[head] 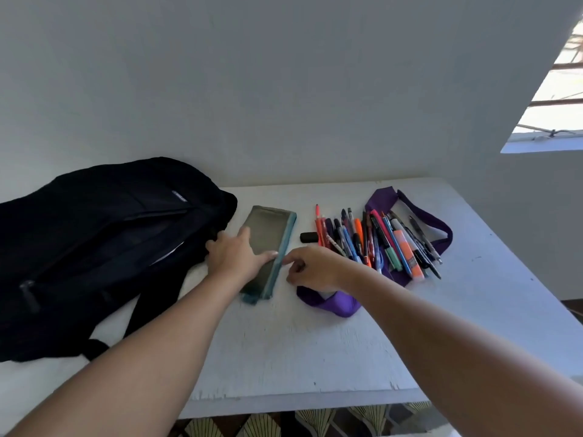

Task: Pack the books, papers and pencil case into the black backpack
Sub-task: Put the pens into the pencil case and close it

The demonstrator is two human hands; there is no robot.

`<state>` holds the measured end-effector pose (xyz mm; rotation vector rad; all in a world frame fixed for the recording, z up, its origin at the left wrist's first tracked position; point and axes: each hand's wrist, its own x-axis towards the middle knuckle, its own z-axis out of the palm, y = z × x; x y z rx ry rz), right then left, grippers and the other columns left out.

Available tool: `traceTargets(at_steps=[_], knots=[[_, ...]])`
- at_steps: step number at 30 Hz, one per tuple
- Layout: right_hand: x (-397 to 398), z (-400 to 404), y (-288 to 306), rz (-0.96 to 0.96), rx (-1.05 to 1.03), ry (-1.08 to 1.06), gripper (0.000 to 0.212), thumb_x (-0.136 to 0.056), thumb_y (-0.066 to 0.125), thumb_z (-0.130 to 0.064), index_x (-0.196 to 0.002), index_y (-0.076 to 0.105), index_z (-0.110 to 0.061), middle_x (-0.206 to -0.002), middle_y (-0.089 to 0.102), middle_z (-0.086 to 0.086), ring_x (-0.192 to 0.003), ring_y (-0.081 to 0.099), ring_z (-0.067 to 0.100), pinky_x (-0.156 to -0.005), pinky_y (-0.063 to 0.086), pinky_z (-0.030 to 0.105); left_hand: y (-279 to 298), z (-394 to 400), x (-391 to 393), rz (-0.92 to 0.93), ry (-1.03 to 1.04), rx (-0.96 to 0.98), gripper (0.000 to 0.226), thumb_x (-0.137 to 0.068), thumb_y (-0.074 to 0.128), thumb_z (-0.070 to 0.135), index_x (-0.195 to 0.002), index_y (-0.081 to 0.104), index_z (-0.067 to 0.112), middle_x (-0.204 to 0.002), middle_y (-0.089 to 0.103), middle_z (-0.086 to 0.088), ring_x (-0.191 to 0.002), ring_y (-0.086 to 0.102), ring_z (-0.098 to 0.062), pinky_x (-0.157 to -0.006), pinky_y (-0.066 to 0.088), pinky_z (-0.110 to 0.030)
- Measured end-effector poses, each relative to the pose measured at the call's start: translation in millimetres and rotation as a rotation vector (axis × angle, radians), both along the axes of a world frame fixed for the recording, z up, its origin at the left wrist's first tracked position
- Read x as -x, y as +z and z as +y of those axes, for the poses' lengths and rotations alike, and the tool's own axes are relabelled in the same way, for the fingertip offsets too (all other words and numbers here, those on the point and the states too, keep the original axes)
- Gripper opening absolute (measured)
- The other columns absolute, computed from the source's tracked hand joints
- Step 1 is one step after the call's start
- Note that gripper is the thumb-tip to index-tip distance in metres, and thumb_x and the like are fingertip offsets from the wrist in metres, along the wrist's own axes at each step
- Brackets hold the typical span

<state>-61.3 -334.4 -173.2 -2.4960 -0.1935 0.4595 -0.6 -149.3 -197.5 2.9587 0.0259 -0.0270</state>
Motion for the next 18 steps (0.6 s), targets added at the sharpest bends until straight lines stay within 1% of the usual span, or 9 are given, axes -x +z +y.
traceTargets(at_steps=[2,4,6,8,12,14,16,17,18], knots=[[-3.8,2.9,-4.6,-0.008,-0.021,-0.063,0.036,-0.097,0.07,-0.021,-0.132,0.065,-0.023,-0.109,0.067,-0.006,-0.095,0.065,0.012,-0.087,0.055,0.025,7.0,-7.0,-6.2,0.043,-0.114,-0.085,0.083,-0.071,0.049,0.089,-0.118,0.059,0.022,-0.111,0.063,-0.01,-0.101,0.058,-0.033,-0.076,0.048,-0.038],[-7.2,6.2,-6.8,-0.02,0.008,-0.114,0.027,-0.095,0.072,-0.021,-0.121,0.065,-0.02,-0.11,0.067,0.0,-0.099,0.065,0.02,-0.091,0.058,0.034,13.6,-19.2,-5.4,0.107,-0.169,-0.087,0.074,-0.074,0.053,0.081,-0.117,0.062,0.021,-0.108,0.067,-0.011,-0.096,0.062,-0.033,-0.076,0.051,-0.036],[-7.9,6.6,-7.4,-0.028,0.017,-0.139,0.023,-0.094,0.073,-0.022,-0.115,0.065,-0.018,-0.11,0.067,0.003,-0.099,0.064,0.023,-0.092,0.057,0.037,13.8,-28.5,-4.3,0.145,-0.184,-0.085,0.076,-0.075,0.053,0.078,-0.124,0.056,0.02,-0.116,0.066,-0.014,-0.103,0.062,-0.036,-0.086,0.053,-0.041],[-6.6,5.8,-7.6,-0.026,0.002,-0.142,0.024,-0.094,0.072,-0.022,-0.117,0.065,-0.018,-0.112,0.066,0.003,-0.101,0.063,0.022,-0.089,0.055,0.033,14.4,-30.1,-3.2,0.175,-0.201,-0.089,0.076,-0.08,0.052,0.075,-0.131,0.05,0.019,-0.123,0.063,-0.015,-0.108,0.06,-0.037,-0.092,0.052,-0.045],[-5.5,4.6,-8.9,-0.003,-0.041,-0.181,0.035,-0.095,0.073,-0.023,-0.126,0.058,-0.018,-0.116,0.065,0.002,-0.104,0.063,0.022,-0.093,0.055,0.036,29.1,-22.9,-8.2,0.274,-0.251,-0.071,0.074,-0.095,0.045,0.063,-0.153,0.037,0.018,-0.151,0.048,-0.016,-0.131,0.051,-0.036,-0.096,0.045,-0.039],[-6.2,6.4,-10.6,-0.003,-0.086,-0.2,0.044,-0.095,0.073,-0.024,-0.132,0.049,-0.023,-0.111,0.067,0.005,-0.103,0.065,0.024,-0.095,0.056,0.044,33.2,-19.2,-11.2,0.301,-0.288,-0.055,0.055,-0.099,0.044,0.053,-0.141,0.046,0.017,-0.145,0.052,-0.014,-0.124,0.054,-0.033,-0.085,0.044,-0.036],[-6.9,8.4,-12.1,-0.022,-0.086,-0.188,0.056,-0.097,0.071,-0.025,-0.144,0.041,-0.031,-0.11,0.068,0.008,-0.101,0.066,0.026,-0.095,0.057,0.047,32.8,-15.4,-14.2,0.302,-0.293,-0.022,0.029,-0.1,0.042,0.043,-0.114,0.054,0.02,-0.128,0.06,-0.012,-0.106,0.057,-0.029,-0.074,0.042,-0.033],[-6.4,9.6,-11.6,-0.032,-0.071,-0.174,0.061,-0.098,0.069,-0.026,-0.15,0.038,-0.034,-0.114,0.068,0.009,-0.103,0.067,0.027,-0.096,0.057,0.047,33.0,-14.8,-14.5,0.301,-0.286,0.003,0.025,-0.101,0.041,0.041,-0.108,0.053,0.02,-0.124,0.061,-0.012,-0.102,0.057,-0.028,-0.072,0.042,-0.033],[-6.4,11.4,-11.2,-0.038,-0.053,-0.156,0.063,-0.099,0.068,-0.027,-0.154,0.038,-0.035,-0.122,0.068,0.009,-0.108,0.066,0.027,-0.098,0.056,0.045,33.7,-14.6,-13.5,0.3,-0.267,0.03,0.027,-0.102,0.039,0.039,-0.11,0.054,0.018,-0.123,0.06,-0.012,-0.103,0.057,-0.029,-0.074,0.043,-0.033]])
